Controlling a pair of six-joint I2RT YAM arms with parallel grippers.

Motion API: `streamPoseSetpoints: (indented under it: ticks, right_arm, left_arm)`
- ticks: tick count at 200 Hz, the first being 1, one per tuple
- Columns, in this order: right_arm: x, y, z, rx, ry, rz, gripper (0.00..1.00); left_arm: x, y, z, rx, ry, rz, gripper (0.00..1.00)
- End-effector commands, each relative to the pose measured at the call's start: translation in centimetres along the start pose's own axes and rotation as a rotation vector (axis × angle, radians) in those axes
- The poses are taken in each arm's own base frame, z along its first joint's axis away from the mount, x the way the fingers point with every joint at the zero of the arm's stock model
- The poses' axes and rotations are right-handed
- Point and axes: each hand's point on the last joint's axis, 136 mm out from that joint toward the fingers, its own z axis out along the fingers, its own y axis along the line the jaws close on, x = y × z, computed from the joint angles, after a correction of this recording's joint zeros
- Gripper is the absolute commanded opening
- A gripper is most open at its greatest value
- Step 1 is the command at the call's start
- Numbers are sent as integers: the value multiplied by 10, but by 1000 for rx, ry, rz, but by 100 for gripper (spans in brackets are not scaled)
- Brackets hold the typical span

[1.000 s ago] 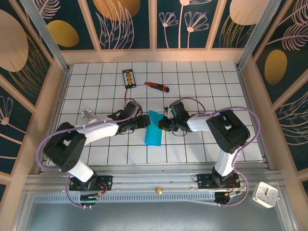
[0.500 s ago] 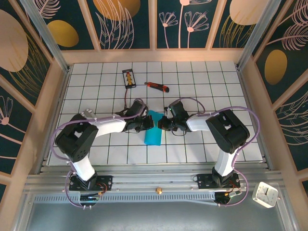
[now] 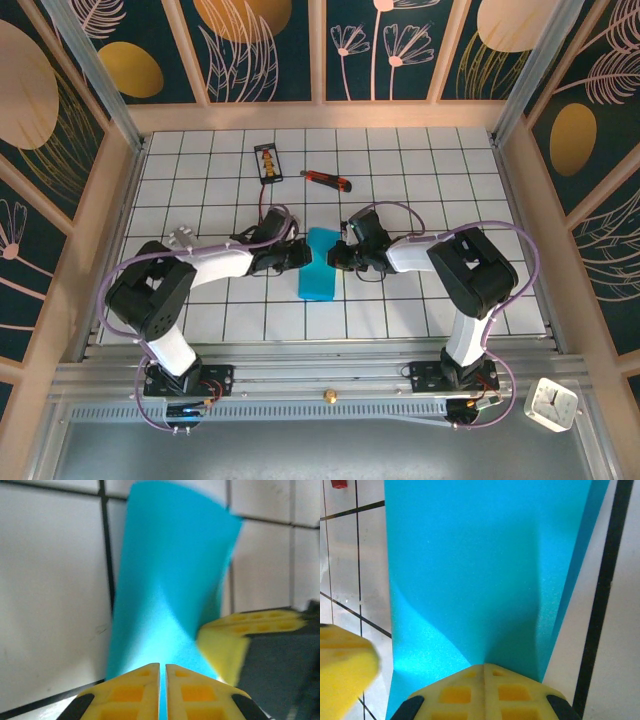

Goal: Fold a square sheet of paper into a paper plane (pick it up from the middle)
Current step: First fold the square sheet of paper in half at the center of the table.

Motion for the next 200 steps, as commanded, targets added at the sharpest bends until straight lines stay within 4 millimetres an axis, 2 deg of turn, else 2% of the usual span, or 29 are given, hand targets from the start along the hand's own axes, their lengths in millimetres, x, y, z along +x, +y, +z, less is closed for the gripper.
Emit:
streamPoseSetpoints:
  ticks: [1,19,23,42,63,77,93,124,137,161,200]
  right_arm:
    - [53,-89,4,332,133,70,0]
    - [52,-90,3,335,133,68,0]
    - [52,-90,3,336,132,67,0]
    - [52,-90,3,337,129,66,0]
    - [53,-91,3,342,132,68,0]
    - [54,-92,3,346,135,68,0]
    - [56,-94,3,350,138,66,0]
    - [56,-96,3,356,139,68,0]
    - [56,-96,3,353,140,69,0]
    - [55,-95,3,351,137,69,0]
    - [54,-94,3,352,138,64,0]
  left_arm:
    - [-16,-13,6,37,-6,25,12]
    - [-15,1,21,-6,23,35,9]
    - [-24,-6,21,7,8,46,9]
    - [-29,5,33,-24,16,48,7]
    - [-32,32,40,-90,10,24,4]
    - [-32,42,40,-106,10,18,4]
    - [-39,36,35,-96,-3,37,4]
    - [-63,-14,12,61,-54,67,9]
    - [-67,-25,11,102,-54,63,10]
    - [-61,-18,26,93,-15,50,9]
    - [-59,16,50,-34,0,62,5]
